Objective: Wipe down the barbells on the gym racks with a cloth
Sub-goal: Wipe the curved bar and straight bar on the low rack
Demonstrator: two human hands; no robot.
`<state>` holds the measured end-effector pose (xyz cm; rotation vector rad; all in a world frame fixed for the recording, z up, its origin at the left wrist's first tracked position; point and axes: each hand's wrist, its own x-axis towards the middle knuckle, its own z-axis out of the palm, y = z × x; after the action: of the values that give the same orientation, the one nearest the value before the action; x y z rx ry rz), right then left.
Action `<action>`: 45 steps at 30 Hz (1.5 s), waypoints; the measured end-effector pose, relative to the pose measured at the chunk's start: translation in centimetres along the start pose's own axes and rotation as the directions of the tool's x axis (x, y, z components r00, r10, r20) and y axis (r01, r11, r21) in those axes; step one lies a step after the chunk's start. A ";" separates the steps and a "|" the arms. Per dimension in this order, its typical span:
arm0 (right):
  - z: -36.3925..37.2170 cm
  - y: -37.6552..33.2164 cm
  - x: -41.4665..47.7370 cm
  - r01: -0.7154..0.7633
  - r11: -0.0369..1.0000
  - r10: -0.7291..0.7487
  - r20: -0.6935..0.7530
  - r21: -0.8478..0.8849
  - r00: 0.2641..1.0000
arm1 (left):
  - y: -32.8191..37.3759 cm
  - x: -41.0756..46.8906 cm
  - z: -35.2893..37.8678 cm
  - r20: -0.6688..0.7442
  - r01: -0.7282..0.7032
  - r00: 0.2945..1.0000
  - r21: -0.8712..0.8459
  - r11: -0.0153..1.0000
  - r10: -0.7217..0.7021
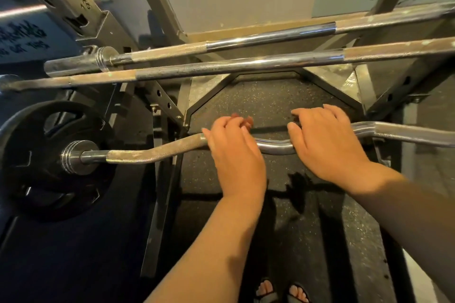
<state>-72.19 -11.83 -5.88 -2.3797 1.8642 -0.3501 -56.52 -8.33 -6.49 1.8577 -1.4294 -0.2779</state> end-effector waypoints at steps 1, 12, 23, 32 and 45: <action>-0.1 0.3 0.0 0.008 1.000 -0.008 0.012 0.006 1.000 | 0.6 -0.8 0.6 0.059 -0.083 0.995 -0.018 0.996 0.083; -2.4 5.5 -2.4 -0.196 0.981 0.196 0.033 0.001 0.980 | -3.8 1.9 -3.7 -0.033 0.112 0.993 -0.002 0.994 -0.112; -2.0 6.7 -1.7 -0.126 0.992 0.123 0.086 0.029 0.989 | 2.8 -2.9 1.2 0.263 -0.261 0.932 0.009 0.965 0.250; -3.2 10.7 -3.9 -0.184 0.983 0.182 0.092 0.011 0.979 | 2.9 -1.1 1.9 -0.088 0.180 0.980 0.013 0.984 -0.178; -3.5 12.2 -4.2 -0.077 0.991 0.060 0.153 0.109 0.986 | 4.1 -3.8 2.7 0.051 -0.046 0.998 0.151 0.987 0.038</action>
<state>-85.48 -10.52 -5.64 -2.1966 1.8030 -0.2570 -62.44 -6.42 -6.54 1.9516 -1.5584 -0.1987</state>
